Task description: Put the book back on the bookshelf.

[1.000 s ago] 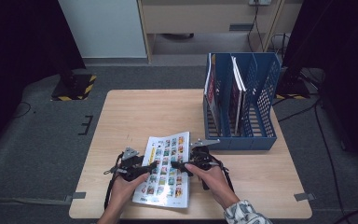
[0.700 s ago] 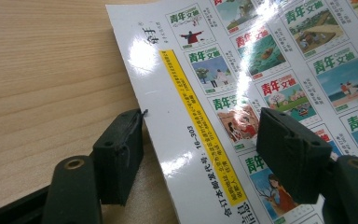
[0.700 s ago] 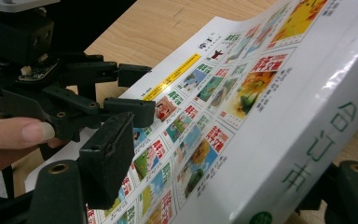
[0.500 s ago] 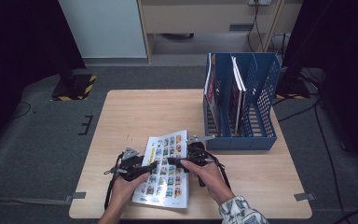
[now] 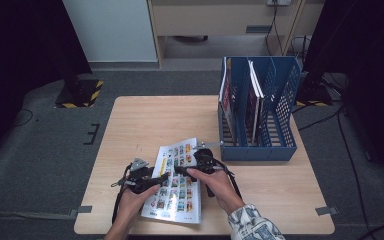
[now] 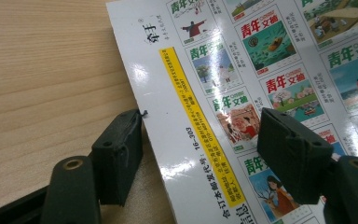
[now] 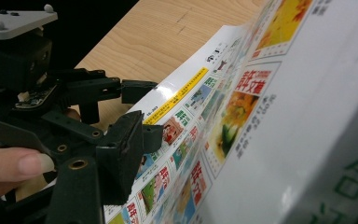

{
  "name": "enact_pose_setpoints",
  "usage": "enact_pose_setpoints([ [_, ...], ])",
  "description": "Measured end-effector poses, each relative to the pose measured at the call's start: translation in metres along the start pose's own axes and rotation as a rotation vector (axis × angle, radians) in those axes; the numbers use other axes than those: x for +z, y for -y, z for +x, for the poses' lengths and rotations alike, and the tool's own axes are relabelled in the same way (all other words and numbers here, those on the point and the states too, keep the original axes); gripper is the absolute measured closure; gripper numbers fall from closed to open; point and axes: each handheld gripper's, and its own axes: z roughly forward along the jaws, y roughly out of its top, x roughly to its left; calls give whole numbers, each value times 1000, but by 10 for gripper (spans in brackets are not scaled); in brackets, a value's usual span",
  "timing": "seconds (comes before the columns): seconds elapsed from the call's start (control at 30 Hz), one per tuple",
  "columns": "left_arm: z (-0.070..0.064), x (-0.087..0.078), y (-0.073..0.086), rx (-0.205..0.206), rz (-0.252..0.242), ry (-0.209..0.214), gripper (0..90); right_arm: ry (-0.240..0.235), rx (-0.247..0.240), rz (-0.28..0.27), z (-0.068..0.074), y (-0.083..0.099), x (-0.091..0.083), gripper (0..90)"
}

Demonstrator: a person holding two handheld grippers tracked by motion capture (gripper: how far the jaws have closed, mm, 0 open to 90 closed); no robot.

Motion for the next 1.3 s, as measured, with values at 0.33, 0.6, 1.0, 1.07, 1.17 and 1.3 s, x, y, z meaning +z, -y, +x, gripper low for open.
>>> enact_pose_setpoints([
  [0.33, 2, -1, -1, -14, 9, -3, 299, 54, 68, -1, -2, -3, 4, 610],
  [0.6, 11, -4, -5, -41, 15, 37, 245, 73, 66, -5, -1, -7, 4, 690],
  [1.0, 14, -7, -7, 3, 15, 11, 206, 122, -18, -44, 5, -16, -3, 699],
  [1.07, 15, -7, -7, 0, 21, 12, 201, 135, -36, -58, 5, -18, -7, 699],
  [1.17, 15, -5, -7, -9, 33, 25, 188, 154, -67, -80, 8, -21, -11, 701],
  [1.3, 14, -4, -6, -9, 44, 50, 167, 177, -110, -103, 12, -24, -16, 702],
])
